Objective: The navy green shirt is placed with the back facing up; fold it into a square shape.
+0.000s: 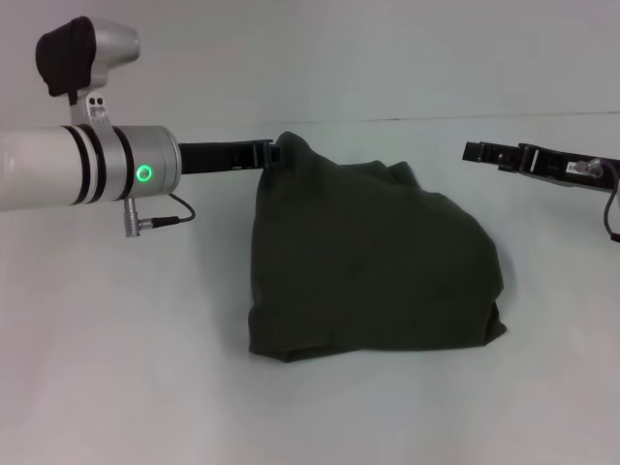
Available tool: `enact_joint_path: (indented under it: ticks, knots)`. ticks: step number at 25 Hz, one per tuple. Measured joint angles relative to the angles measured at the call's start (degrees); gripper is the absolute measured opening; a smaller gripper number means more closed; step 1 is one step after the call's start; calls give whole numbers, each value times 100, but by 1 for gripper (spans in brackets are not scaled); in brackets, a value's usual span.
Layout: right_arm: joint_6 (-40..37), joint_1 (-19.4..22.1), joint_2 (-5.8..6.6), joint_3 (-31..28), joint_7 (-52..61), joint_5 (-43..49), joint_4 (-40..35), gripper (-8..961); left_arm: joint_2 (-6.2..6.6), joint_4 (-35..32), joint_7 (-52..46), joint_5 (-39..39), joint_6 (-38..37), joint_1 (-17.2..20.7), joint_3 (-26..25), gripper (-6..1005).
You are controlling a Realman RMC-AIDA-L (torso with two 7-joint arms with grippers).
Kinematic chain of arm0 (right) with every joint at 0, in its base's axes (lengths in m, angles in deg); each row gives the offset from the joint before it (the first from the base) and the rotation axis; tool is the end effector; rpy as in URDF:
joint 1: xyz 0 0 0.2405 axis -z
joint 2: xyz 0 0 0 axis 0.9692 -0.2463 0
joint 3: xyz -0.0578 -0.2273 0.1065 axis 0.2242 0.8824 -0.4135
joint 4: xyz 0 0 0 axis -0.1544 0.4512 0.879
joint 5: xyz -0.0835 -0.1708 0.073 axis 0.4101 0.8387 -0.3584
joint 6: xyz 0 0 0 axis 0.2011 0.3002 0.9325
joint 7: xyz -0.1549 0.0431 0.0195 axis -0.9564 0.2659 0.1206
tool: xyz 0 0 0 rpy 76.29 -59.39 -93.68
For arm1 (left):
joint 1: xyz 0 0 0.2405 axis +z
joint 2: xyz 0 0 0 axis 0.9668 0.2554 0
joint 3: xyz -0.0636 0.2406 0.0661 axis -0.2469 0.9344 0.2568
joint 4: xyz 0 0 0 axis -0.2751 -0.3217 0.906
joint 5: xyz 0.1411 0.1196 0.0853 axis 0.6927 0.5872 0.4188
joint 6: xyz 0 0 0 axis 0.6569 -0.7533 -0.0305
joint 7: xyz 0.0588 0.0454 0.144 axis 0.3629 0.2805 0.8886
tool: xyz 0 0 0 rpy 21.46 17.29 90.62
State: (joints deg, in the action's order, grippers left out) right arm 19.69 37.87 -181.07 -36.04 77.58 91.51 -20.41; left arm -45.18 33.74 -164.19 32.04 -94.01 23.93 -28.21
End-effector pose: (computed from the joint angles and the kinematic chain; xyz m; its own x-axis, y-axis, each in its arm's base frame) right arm 0.2802 0.4253 0.0139 0.3153 -0.6677 -0.6743 -0.9453 -0.2840 -0.1608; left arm -0.1839 0.4477 -0.0550 0.4721 0.6963 0.5407 0.8657 -0.4821 -0.1350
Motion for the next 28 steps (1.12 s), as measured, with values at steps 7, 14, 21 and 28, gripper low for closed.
enact_joint_path:
  ticks: [7, 14, 21, 28]
  knots:
    - [-7, 7, -33, 0, -87, -70, 20, 825, 1, -30, -6, 3, -18, -6, 58, 68]
    - [-75, 18, -32, 10, -80, -70, 23, 825, -40, -13, -9, 10, -33, -77, 91, 68]
    - [-484, 173, 92, 37, -28, -32, 31, 825, -44, -33, -9, -18, 15, -61, 138, 69]
    - [-872, 526, 272, 3, 48, -33, 9, 823, -6, -45, -9, 11, 250, -61, 138, 69]
